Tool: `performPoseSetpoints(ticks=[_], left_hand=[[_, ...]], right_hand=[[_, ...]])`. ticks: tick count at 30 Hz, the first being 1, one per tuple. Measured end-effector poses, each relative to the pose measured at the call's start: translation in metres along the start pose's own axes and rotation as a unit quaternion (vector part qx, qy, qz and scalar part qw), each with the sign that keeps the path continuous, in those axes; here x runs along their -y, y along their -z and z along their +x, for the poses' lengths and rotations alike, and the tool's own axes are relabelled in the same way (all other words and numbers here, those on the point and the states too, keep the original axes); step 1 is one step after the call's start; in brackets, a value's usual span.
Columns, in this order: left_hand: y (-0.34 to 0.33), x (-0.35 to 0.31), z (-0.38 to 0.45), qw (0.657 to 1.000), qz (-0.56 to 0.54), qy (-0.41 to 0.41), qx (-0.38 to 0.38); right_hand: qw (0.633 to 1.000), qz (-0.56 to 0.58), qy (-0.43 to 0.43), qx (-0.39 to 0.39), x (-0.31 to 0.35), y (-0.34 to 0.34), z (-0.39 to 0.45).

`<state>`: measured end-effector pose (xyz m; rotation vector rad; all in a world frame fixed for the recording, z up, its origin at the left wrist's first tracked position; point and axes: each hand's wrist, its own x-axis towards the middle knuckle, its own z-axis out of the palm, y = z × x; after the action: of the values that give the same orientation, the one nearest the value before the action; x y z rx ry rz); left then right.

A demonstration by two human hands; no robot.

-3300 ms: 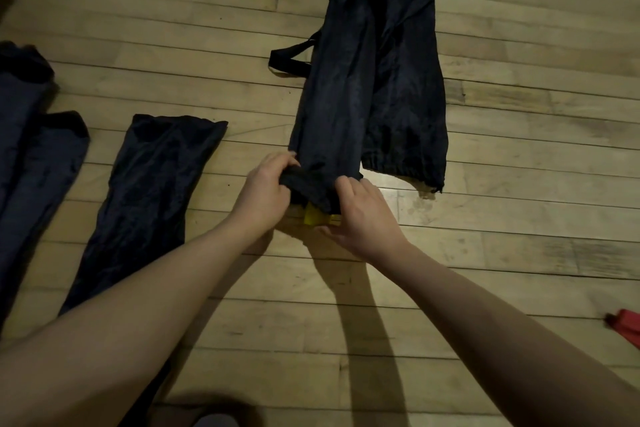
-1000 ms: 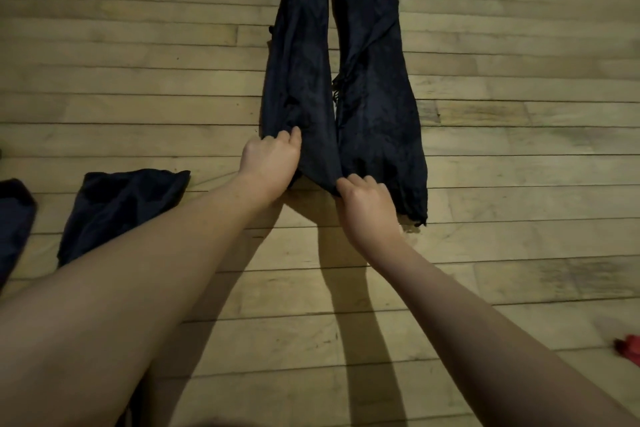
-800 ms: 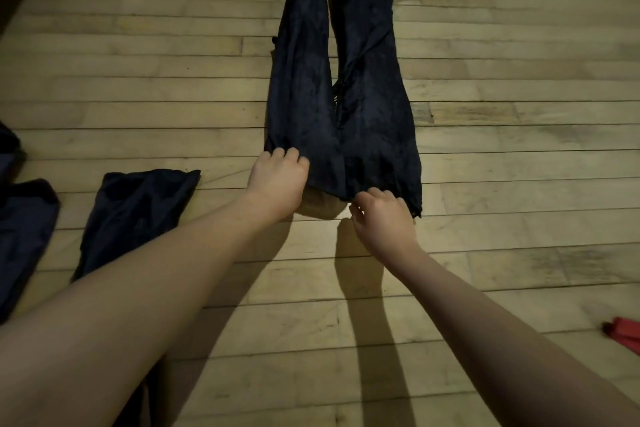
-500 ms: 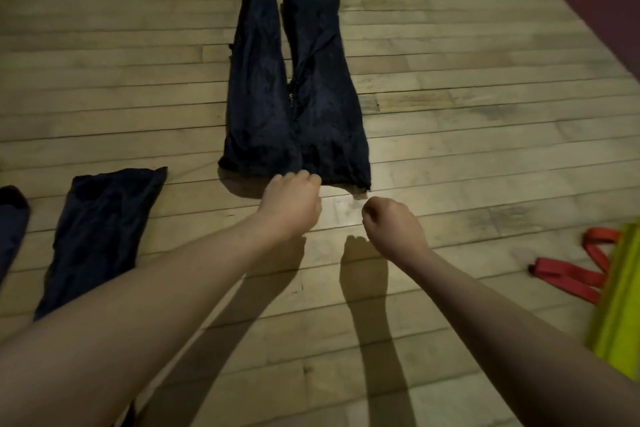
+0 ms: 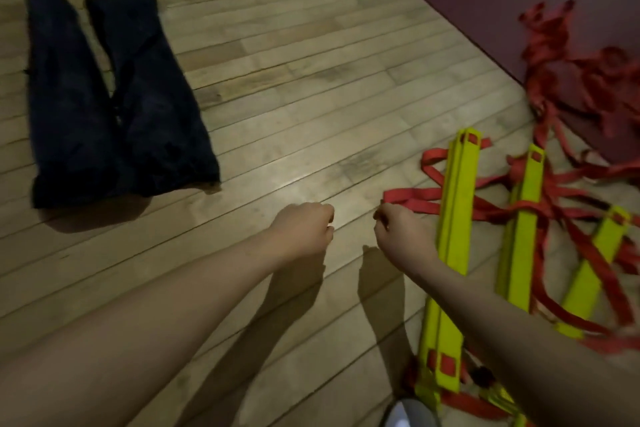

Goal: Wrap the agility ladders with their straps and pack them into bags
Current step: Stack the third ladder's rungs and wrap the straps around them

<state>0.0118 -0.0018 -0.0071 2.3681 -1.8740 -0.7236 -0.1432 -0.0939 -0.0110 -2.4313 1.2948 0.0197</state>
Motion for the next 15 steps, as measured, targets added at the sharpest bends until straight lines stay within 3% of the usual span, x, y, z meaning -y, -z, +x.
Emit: performPoseSetpoints(ticks=[4, 8, 11, 15], left_hand=[[-0.016, -0.048, 0.032, 0.998, 0.006, -0.055, 0.012], [-0.029, -0.083, 0.063, 0.996, 0.022, -0.091, 0.015], [-0.043, -0.105, 0.088, 0.987, 0.069, -0.147, 0.012], [-0.049, -0.122, 0.110, 0.976, 0.093, -0.194, 0.005]], right_hand=[[0.998, -0.056, -0.038, -0.005, -0.048, -0.004, -0.006], [0.983, -0.119, -0.136, -0.026, -0.079, -0.008, -0.017], [0.974, -0.095, -0.203, -0.039, -0.103, -0.013, -0.021], [0.969, -0.022, -0.248, -0.003, -0.116, -0.017, -0.017]])
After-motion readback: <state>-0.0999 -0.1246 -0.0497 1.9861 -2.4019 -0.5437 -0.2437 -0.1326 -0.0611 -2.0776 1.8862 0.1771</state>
